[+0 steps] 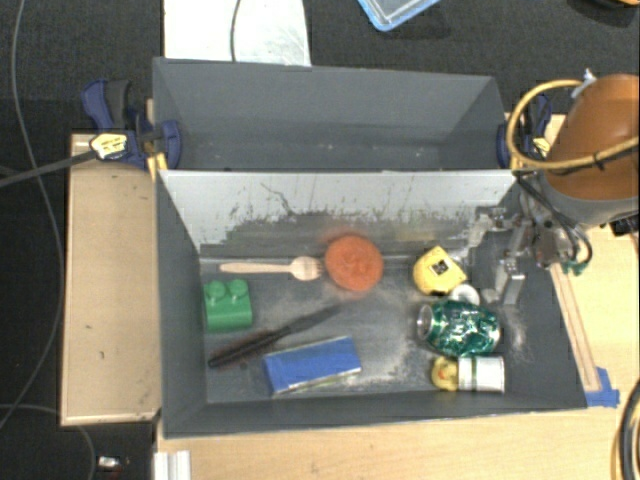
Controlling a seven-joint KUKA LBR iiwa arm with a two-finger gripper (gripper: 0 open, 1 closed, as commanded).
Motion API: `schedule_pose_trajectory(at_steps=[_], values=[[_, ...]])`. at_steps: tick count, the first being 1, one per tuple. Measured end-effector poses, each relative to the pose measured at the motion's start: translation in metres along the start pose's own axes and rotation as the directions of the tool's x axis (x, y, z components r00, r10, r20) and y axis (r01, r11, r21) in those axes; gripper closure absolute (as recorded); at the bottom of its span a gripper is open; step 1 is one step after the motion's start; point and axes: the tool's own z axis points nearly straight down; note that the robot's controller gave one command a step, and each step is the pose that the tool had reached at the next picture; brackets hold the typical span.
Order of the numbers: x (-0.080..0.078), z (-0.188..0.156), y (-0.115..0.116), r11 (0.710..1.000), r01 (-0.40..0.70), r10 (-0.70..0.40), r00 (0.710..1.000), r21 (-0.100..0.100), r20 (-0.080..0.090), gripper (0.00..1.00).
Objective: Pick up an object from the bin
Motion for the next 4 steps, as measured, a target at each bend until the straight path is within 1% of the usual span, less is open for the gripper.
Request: schedule_pose_trajectory(at_steps=[1,2,3,4], values=[[0.035,0.08,-0.017,0.993,0.117,-0.117,0.993,0.001,0.003,0.0],[0.048,0.087,-0.017,0.991,0.131,-0.131,0.991,0.002,0.007,0.0],[0.071,0.089,0.009,1.0,0.028,-0.028,1.0,0.0,0.0,0.0],[0.063,0.1,-0.001,0.995,0.099,-0.099,0.995,0.002,0.009,0.0]])
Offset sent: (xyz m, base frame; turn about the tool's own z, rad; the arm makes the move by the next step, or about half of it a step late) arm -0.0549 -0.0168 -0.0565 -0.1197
